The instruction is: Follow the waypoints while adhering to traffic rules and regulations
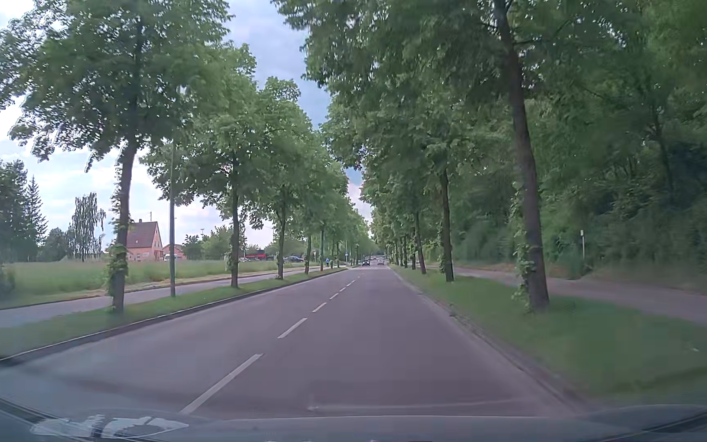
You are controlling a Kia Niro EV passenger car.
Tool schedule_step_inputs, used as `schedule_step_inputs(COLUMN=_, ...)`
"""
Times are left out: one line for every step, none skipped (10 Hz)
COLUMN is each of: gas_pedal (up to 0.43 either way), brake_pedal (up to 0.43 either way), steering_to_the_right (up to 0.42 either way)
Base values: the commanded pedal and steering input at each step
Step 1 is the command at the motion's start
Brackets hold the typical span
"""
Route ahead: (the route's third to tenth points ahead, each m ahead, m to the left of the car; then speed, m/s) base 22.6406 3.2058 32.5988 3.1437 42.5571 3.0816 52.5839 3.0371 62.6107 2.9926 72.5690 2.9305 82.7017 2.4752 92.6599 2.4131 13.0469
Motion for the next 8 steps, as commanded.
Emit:
schedule_step_inputs(gas_pedal=0.11, brake_pedal=0.018, steering_to_the_right=0.001)
schedule_step_inputs(gas_pedal=0.11, brake_pedal=0.018, steering_to_the_right=0.001)
schedule_step_inputs(gas_pedal=0.11, brake_pedal=0.018, steering_to_the_right=0.0)
schedule_step_inputs(gas_pedal=0.11, brake_pedal=0.018, steering_to_the_right=0.001)
schedule_step_inputs(gas_pedal=0.11, brake_pedal=0.018, steering_to_the_right=0.001)
schedule_step_inputs(gas_pedal=0.11, brake_pedal=0.018, steering_to_the_right=0.0)
schedule_step_inputs(gas_pedal=0.11, brake_pedal=0.018, steering_to_the_right=0.0)
schedule_step_inputs(gas_pedal=0.11, brake_pedal=0.018, steering_to_the_right=0.001)
